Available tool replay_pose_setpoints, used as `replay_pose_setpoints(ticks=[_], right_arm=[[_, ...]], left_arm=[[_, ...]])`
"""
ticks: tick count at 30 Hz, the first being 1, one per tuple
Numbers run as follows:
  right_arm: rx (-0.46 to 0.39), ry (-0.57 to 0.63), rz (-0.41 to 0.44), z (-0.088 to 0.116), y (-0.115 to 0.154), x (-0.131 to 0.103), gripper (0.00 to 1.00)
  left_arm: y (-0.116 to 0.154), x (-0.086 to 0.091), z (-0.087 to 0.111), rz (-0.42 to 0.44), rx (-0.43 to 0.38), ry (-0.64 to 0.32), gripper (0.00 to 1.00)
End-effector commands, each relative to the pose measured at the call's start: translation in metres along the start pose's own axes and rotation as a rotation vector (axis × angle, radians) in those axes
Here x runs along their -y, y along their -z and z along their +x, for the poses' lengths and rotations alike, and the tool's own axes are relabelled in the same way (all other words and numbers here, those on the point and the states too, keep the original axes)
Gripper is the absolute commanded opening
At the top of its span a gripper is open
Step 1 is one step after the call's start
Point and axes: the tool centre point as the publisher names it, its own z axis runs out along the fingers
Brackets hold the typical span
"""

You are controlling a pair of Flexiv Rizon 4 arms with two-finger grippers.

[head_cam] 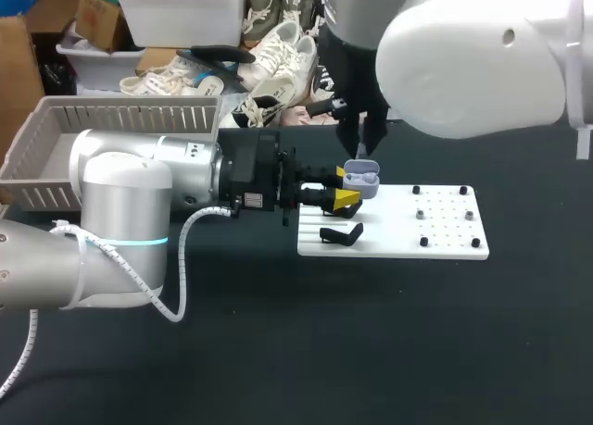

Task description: Pick up each earbud case from the left stands, insert the matching earbuds, close the lid, and place the case in the box.

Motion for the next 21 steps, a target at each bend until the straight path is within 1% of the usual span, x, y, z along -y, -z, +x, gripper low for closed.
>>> replay_pose_setpoints(ticks=[1,10,15,18,21], right_arm=[[0.007,-0.003,0.020,0.003,0.000,-0.006,0.00],[0.007,-0.003,0.020,0.003,0.000,-0.006,0.00],[0.005,0.000,-0.028,0.001,-0.008,-0.016,0.00],[0.001,0.002,-0.069,0.001,-0.011,-0.018,0.00],[-0.012,0.010,-0.089,0.002,-0.017,-0.017,0.00]], left_arm=[[0.000,0.001,0.000,-0.005,0.000,-0.001,0.00],[0.000,0.001,0.000,-0.005,0.000,-0.001,0.00],[0.000,0.001,0.000,-0.005,0.000,-0.001,0.00],[0.000,0.001,0.000,-0.005,0.000,-0.001,0.00],[0.000,0.001,0.000,-0.005,0.000,-0.001,0.00]])
